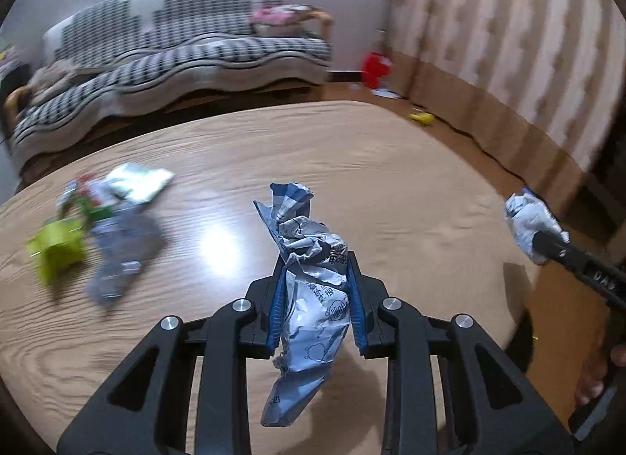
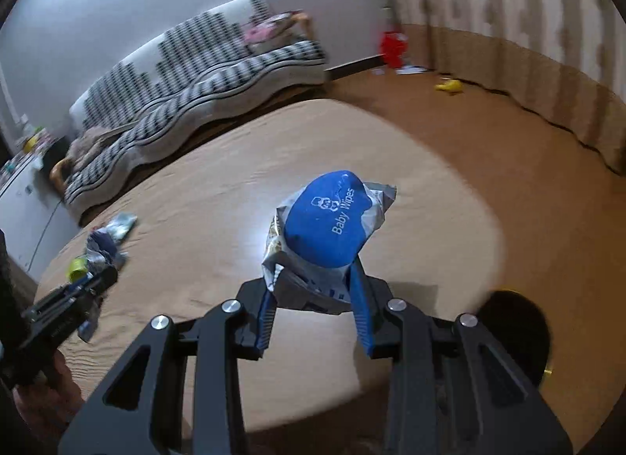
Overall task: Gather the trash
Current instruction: 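Carry both items over the black bin and open the right tool to drop the wipes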
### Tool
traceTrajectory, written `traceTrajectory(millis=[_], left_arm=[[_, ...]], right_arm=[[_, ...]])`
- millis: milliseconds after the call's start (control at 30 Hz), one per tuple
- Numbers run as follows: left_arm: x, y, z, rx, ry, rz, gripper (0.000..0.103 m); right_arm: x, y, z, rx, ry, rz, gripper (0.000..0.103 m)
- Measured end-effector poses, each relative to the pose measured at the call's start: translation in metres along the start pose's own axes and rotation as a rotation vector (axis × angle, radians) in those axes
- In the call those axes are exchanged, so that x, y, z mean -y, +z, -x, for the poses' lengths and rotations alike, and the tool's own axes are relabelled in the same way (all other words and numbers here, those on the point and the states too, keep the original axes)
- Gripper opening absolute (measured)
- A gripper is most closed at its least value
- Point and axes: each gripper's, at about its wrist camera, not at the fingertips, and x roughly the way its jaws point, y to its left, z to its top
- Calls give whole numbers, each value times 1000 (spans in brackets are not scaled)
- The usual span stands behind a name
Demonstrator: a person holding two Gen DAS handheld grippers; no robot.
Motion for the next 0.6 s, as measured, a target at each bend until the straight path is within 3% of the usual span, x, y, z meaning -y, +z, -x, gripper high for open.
traceTrajectory(millis=[233,333,600], left_arm=[[131,-10,-20,-20,-175,-157,27],[179,-19,-26,-32,-251,-213,27],[257,-41,-42,-73,-388,-327,27]], right_arm=[[128,-30,26,-7,-141,-138,34],[170,-42,31,-33,-163,-201,34],[230,-69,19,-187,-162,-306,34]])
